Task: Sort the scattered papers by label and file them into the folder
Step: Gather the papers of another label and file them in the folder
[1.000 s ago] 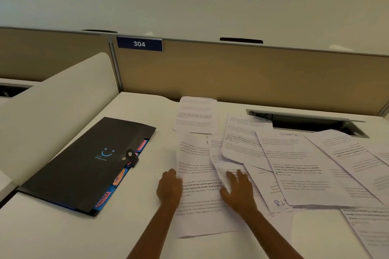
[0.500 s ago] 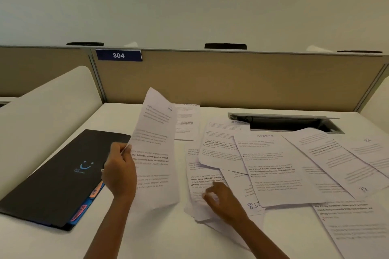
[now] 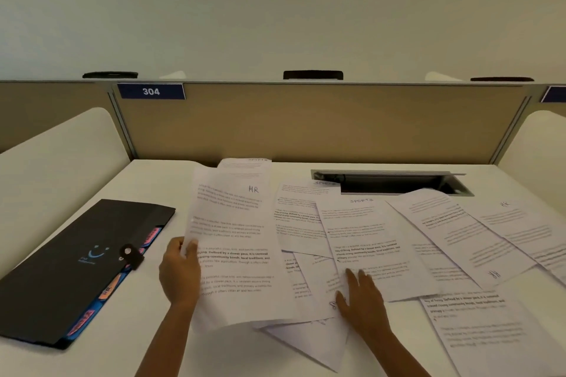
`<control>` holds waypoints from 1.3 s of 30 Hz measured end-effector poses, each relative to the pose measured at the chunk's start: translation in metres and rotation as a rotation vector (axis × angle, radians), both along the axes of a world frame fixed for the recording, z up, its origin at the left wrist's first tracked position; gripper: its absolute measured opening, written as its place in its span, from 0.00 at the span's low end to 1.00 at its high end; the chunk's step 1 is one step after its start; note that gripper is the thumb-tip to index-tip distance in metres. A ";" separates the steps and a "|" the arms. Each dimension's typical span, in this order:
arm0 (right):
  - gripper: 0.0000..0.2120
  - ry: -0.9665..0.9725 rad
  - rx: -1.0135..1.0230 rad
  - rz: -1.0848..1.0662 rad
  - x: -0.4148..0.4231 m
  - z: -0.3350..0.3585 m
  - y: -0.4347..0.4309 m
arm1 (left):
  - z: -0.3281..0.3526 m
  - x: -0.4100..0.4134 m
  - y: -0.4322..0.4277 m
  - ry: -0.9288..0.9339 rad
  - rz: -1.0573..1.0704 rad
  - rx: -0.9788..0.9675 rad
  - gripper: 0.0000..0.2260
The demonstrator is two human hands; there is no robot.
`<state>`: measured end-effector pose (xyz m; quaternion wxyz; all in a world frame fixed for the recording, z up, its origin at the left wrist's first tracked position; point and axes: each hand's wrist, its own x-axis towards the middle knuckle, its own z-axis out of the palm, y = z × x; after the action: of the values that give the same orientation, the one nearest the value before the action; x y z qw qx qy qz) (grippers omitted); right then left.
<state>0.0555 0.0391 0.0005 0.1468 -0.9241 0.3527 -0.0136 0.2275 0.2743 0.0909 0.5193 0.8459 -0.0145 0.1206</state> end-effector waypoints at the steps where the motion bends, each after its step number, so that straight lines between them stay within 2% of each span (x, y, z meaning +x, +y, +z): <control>1: 0.31 -0.044 -0.011 -0.001 0.000 0.001 -0.003 | -0.005 -0.003 -0.003 0.028 -0.008 0.000 0.11; 2: 0.27 -0.080 -0.009 0.003 0.000 -0.001 -0.006 | -0.008 -0.006 -0.005 0.056 -0.013 -0.001 0.11; 7: 0.24 -0.126 0.025 0.049 -0.012 0.002 -0.025 | -0.017 -0.021 -0.012 0.139 -0.016 -0.024 0.11; 11: 0.19 -0.361 0.127 -0.029 -0.015 0.012 -0.038 | -0.017 -0.028 -0.011 0.202 0.028 -0.088 0.11; 14: 0.21 -0.450 0.172 0.074 -0.006 0.012 -0.023 | -0.016 -0.031 -0.010 0.254 0.061 -0.152 0.11; 17: 0.27 -0.381 0.270 0.229 0.009 0.014 0.007 | -0.017 -0.036 -0.006 0.275 0.066 -0.188 0.12; 20: 0.20 -0.328 0.285 0.386 0.023 0.021 0.033 | -0.021 -0.043 0.000 0.267 0.071 -0.193 0.11; 23: 0.22 -0.303 0.312 0.514 0.035 0.024 0.048 | -0.023 -0.046 0.006 0.286 0.086 -0.195 0.11; 25: 0.26 -0.157 0.165 0.577 0.043 0.018 0.052 | -0.024 -0.047 0.009 0.319 0.094 -0.216 0.11; 26: 0.27 -0.154 0.154 0.559 0.045 0.011 0.052 | -0.024 -0.048 0.010 0.336 0.097 -0.237 0.12; 29: 0.29 -0.337 0.067 0.523 0.040 -0.001 0.045 | -0.023 -0.054 0.009 0.398 0.102 -0.324 0.13; 32: 0.27 -0.266 0.063 0.408 0.020 0.003 0.025 | -0.023 -0.058 0.007 0.461 0.107 -0.432 0.14; 36: 0.25 -0.247 0.046 0.082 -0.006 -0.001 -0.028 | -0.027 -0.062 0.003 0.507 0.109 -0.484 0.13; 39: 0.25 -0.139 0.012 -0.187 -0.025 0.007 -0.066 | -0.030 -0.063 -0.003 0.517 0.099 -0.505 0.15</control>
<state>0.0310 -0.0269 0.0078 0.1744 -0.8831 0.4263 -0.0893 0.1641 0.2708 0.0613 0.6917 0.6933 0.1886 -0.0724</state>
